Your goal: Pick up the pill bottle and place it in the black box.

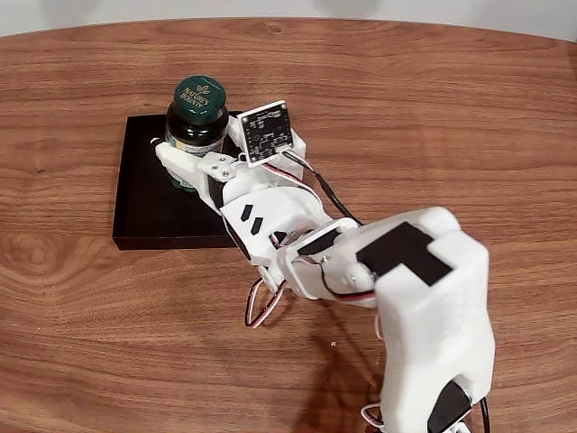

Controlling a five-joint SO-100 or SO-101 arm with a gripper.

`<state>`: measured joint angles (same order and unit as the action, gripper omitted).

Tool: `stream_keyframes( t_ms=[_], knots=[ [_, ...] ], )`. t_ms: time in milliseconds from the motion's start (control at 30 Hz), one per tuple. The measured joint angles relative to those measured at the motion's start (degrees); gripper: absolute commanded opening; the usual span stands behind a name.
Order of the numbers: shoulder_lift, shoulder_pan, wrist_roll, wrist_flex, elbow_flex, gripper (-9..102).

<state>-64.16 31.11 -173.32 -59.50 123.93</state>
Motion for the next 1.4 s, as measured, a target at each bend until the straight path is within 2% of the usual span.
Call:
stream_keyframes(
  t_ms=[933, 1033, 1267, 1400],
  knots=[
    [14.9, 1.5, -2.7, -1.1, -14.2, 26],
    [14.9, 1.5, -2.7, -1.1, -14.2, 30],
    [15.1, 1.5, -1.8, -1.1, -14.2, 47],
    [15.1, 1.5, -1.8, -1.1, -13.4, 50]
  ],
)
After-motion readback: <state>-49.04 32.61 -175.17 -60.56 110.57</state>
